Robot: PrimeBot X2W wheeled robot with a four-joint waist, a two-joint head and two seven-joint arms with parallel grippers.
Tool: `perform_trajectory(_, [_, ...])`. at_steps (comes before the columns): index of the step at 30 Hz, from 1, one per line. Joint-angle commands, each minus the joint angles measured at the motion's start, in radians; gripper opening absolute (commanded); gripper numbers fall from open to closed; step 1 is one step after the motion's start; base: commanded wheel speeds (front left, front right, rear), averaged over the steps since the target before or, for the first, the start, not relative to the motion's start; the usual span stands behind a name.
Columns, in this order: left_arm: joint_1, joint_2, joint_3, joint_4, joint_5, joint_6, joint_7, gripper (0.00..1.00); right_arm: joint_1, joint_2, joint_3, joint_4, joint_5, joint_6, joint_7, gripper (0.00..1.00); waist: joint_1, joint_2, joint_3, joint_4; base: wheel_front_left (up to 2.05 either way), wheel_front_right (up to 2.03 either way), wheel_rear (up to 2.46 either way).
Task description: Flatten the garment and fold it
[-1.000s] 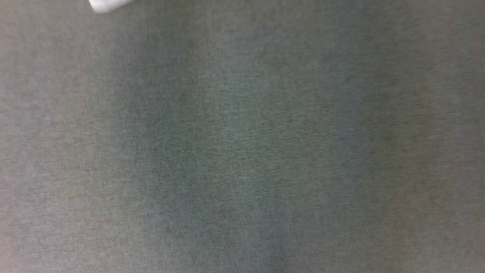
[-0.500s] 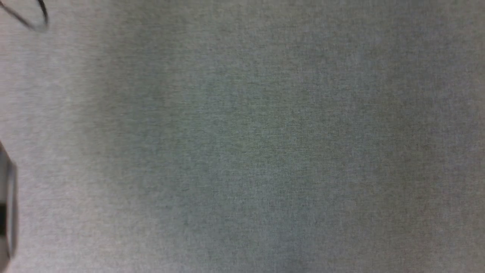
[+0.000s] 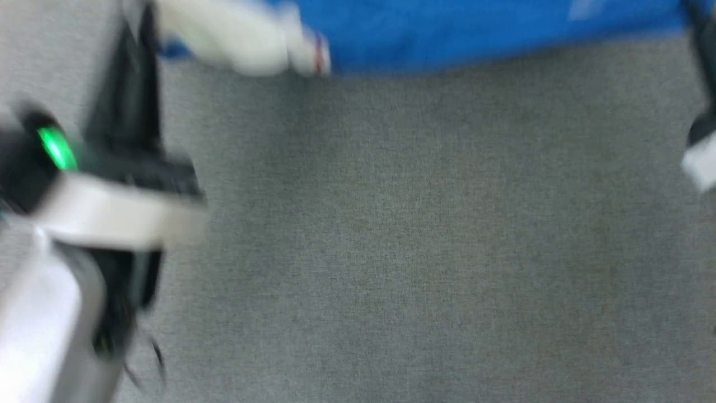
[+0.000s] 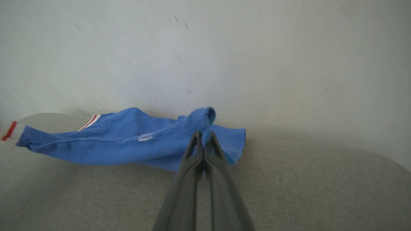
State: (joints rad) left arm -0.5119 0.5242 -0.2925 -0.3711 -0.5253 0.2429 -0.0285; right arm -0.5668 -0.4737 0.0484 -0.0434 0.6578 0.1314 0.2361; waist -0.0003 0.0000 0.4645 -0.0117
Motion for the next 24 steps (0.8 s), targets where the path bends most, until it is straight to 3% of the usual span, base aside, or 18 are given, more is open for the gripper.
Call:
perform_trajectory(1, [0.049, 0.004, 0.0, -0.01, -0.015, 0.008, -0.006, 0.0, 0.035, 0.016, -0.011, -0.013, 0.007, -0.001, 0.005, 0.0, 0.0003, 0.0, -0.068, 0.01, 0.0, 0.0, 0.0])
perform_trajectory(7, [0.361, 0.038, -0.039, 0.012, -0.094, 0.001, 0.019, 0.0, 0.276, 0.06, -0.049, -0.061, 0.017, -0.001, 0.051, 0.0, 0.0003, 0.0, -0.146, 0.016, 0.0, 0.0, 0.0])
perform_trajectory(13, [0.554, 0.079, -0.099, 0.03, -0.169, -0.001, 0.13, 0.0, 0.493, 0.066, -0.081, -0.051, 0.015, -0.001, 0.091, 0.0, 0.0003, 0.0, -0.224, 0.037, 0.0, 0.0, 0.0])
perform_trajectory(20, [0.738, 0.141, -0.145, 0.031, -0.255, 0.048, 0.302, 0.0, 0.685, 0.046, -0.097, -0.027, 0.035, -0.001, 0.124, 0.0, 0.0003, 0.0, -0.286, 0.053, 0.0, 0.0, 0.0])
perform_trajectory(24, [0.805, 0.154, -0.154, 0.019, -0.295, 0.068, 0.347, 0.0, 0.779, 0.043, -0.099, -0.025, 0.042, -0.001, 0.165, 0.0, 0.0003, 0.0, -0.316, 0.06, 0.0, 0.0, 0.0])
